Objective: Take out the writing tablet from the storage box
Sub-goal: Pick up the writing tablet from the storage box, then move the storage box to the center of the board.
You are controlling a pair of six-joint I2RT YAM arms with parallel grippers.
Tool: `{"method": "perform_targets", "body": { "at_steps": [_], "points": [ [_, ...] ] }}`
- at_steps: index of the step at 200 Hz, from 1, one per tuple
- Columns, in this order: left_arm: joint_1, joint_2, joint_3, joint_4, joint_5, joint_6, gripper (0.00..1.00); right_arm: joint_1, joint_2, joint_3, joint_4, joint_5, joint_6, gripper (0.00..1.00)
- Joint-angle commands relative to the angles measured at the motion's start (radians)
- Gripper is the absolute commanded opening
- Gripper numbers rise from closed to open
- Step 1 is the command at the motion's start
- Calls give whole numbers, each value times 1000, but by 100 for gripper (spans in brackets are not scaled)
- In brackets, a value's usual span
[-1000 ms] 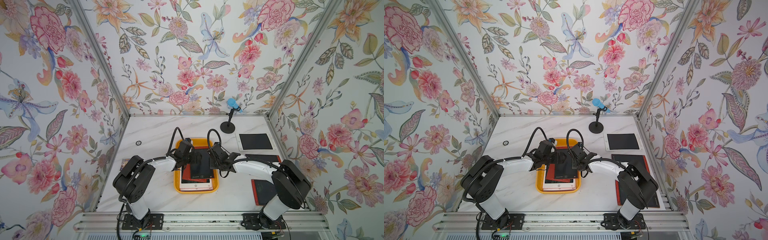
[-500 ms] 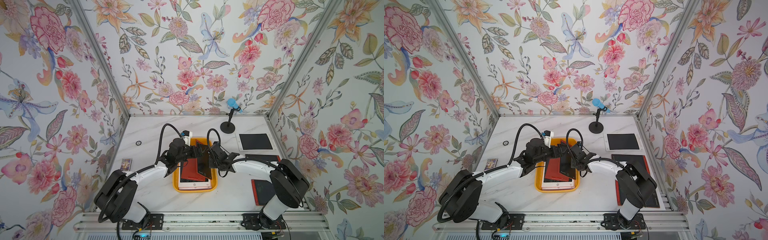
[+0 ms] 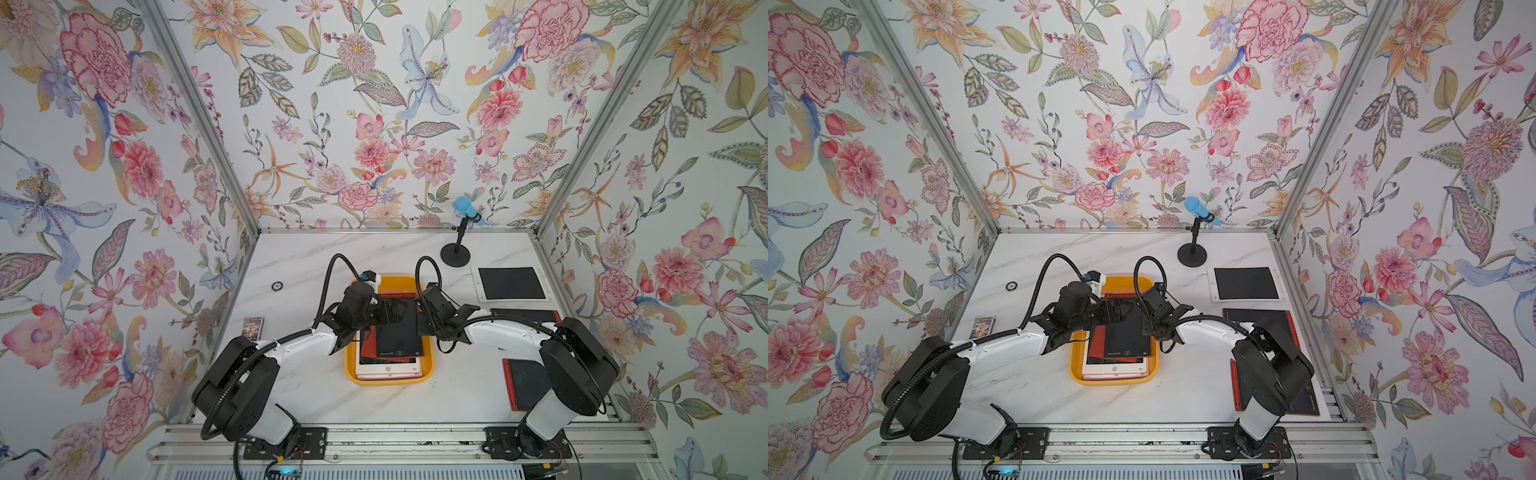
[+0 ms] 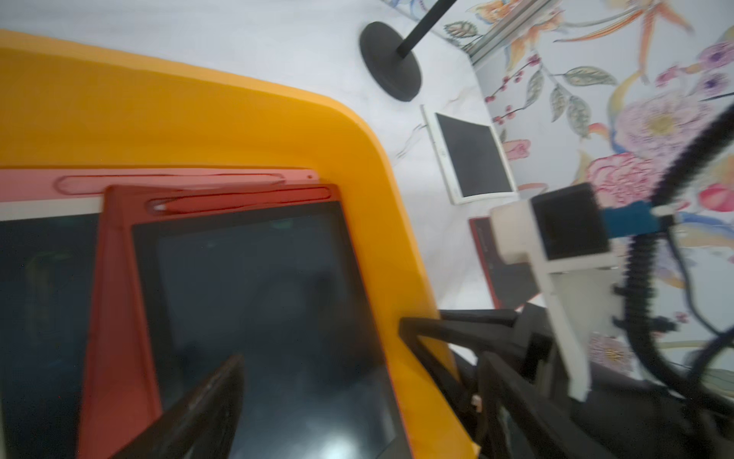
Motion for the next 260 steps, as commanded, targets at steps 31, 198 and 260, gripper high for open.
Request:
{"method": "perform_targets", "body": {
  "at_steps": [31,198,260],
  "points": [
    [-2,57,-6,-93,-89,61,95,-5,-20,-24,5,16,9,10],
    [-21,150,-15,261,167,-146,90,29,72,-8,49,-19,22,8],
    [-4,53,-77,408,230,-242,88,43,108,16,58,-26,28,8]
  ]
}}
